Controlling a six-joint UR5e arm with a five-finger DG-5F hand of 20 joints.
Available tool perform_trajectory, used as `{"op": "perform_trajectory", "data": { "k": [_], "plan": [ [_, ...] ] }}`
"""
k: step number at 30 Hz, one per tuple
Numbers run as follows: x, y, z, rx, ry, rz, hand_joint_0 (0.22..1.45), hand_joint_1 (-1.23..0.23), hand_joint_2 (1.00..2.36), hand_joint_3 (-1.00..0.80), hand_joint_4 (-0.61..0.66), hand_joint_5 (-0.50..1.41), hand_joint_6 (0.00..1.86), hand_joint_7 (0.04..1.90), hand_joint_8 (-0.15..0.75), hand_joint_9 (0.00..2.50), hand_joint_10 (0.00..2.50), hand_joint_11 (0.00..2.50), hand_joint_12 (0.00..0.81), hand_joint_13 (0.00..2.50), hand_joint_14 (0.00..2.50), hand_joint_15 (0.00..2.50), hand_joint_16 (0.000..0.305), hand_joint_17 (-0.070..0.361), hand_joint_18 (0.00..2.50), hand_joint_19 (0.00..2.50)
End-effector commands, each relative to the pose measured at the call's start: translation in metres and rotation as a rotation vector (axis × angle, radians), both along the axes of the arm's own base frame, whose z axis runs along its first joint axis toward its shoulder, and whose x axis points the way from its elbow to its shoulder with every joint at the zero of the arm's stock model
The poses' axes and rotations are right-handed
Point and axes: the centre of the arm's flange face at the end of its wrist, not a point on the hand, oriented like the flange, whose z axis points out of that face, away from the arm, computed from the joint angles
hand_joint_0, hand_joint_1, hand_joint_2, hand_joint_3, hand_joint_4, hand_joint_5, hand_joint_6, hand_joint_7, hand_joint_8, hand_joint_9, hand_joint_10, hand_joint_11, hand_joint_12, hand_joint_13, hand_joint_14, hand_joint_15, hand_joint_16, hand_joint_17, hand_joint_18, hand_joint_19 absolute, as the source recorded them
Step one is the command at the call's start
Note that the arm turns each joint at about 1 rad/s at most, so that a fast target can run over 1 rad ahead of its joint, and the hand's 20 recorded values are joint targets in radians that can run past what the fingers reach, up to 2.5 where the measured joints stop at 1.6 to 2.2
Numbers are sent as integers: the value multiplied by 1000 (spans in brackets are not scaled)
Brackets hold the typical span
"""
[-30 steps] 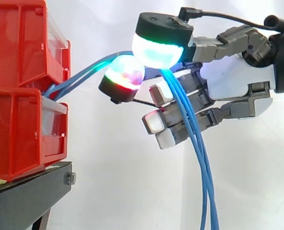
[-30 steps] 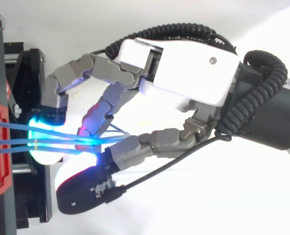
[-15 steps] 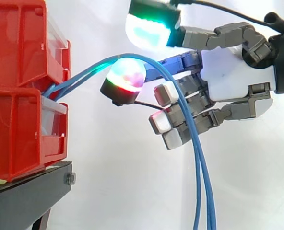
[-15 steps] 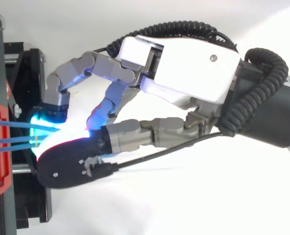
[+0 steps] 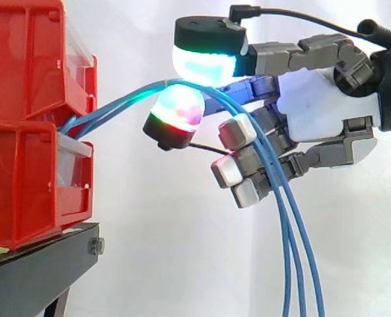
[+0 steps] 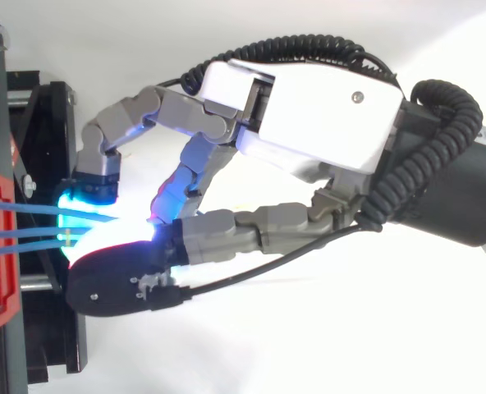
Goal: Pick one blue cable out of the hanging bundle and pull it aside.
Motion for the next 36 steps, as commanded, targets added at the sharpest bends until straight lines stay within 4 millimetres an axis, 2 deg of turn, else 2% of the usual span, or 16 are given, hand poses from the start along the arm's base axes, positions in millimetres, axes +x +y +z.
{"op": "perform_trajectory", "data": {
  "k": [1, 5, 11, 14, 16, 18, 22, 27, 30, 33, 36],
  "plan": [
    [0, 0, 0, -2, 2, -3, 782, -886, 1012, -359, -170, -123, 965, 1021, 277, 1283, 24, 791, 311, 1078, 25, 606, 46, 104, 906, 532],
    [-1, 0, -4, -2, 5, 0, 821, -918, 1000, -493, -206, -118, 966, 1107, 267, 1285, 27, 787, 300, 1061, 23, 591, 45, 101, 888, 515],
    [-1, 0, -4, 0, 5, 1, 805, -927, 1000, -500, -211, -114, 967, 1082, 268, 1282, 26, 776, 298, 1060, 25, 589, 44, 100, 889, 505],
    [-1, 0, -5, -1, 6, 1, 786, -933, 1000, -500, -191, -111, 964, 1070, 260, 1289, 26, 772, 300, 1060, 23, 579, 45, 100, 898, 492],
    [-1, 0, -5, -1, 6, 1, 729, -916, 1000, -500, -128, -102, 954, 996, 264, 1294, 24, 777, 303, 1059, 23, 581, 44, 100, 900, 503],
    [-1, 0, -3, 0, 3, 1, 612, -839, 1000, -500, -54, -93, 943, 862, 283, 1310, 26, 764, 313, 1066, 25, 589, 45, 101, 902, 520],
    [-1, 0, -5, 0, 5, 1, 499, -711, 1000, -500, 6, -89, 897, 904, 299, 1343, 27, 743, 346, 1101, 22, 580, 51, 116, 957, 524],
    [-1, 0, -5, 0, 5, 1, 482, -508, 1000, -500, 47, -86, 858, 878, 310, 1357, 22, 718, 364, 1121, 22, 577, 56, 125, 992, 531],
    [-1, 0, -3, 0, 3, 1, 547, -398, 1001, -484, 36, -92, 856, 904, 298, 1355, 24, 749, 348, 1106, 22, 597, 52, 116, 955, 578],
    [-1, 0, -3, 0, 3, 1, 587, -488, 1011, -376, 27, -96, 859, 965, 304, 1361, 27, 746, 344, 1107, 24, 595, 51, 114, 954, 580],
    [-1, 0, -4, -1, 5, 0, 577, -582, 1018, -196, -26, -85, 899, 942, 329, 1424, 25, 747, 363, 1164, 21, 589, 55, 123, 1015, 553]
  ]
}}
